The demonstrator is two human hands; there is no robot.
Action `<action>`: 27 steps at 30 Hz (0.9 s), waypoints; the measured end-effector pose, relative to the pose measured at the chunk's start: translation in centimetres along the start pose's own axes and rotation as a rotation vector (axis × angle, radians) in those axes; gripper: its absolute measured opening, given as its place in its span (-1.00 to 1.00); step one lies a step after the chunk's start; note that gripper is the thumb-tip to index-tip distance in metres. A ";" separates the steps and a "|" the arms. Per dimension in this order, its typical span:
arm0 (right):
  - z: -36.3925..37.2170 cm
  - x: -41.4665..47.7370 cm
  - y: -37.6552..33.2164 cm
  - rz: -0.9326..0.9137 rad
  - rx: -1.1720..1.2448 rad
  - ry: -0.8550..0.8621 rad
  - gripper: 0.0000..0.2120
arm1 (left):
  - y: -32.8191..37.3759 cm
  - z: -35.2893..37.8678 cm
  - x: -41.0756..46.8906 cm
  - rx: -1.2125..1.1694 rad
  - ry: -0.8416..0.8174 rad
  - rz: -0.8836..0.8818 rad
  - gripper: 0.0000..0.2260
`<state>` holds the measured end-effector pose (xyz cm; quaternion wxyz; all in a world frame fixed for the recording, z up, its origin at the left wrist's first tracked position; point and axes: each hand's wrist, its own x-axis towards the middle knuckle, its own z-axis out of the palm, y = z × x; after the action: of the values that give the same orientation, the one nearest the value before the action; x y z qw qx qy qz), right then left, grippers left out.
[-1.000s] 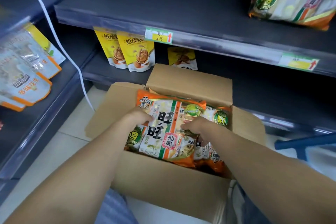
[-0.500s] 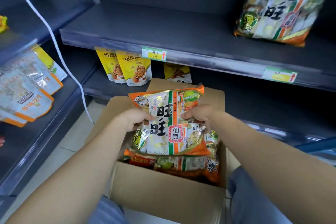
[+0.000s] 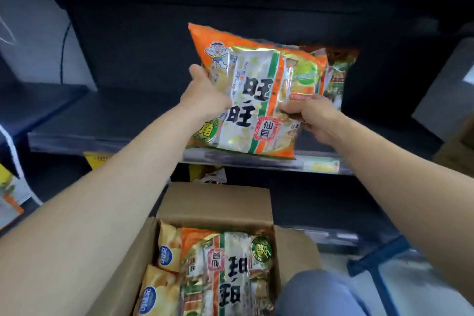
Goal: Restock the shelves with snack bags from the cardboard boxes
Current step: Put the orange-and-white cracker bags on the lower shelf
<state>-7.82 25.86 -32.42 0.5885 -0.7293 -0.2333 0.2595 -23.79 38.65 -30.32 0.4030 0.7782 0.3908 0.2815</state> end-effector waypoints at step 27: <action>-12.4 17.5 9.2 -0.069 -0.027 0.564 -0.43 | 1.7 22.4 12.3 -0.198 -0.213 -0.030 -0.39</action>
<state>13.82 26.20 -41.11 0.6287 -0.7722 -0.0886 0.0230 0.28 39.17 -38.92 0.5212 0.7542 0.3278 0.2282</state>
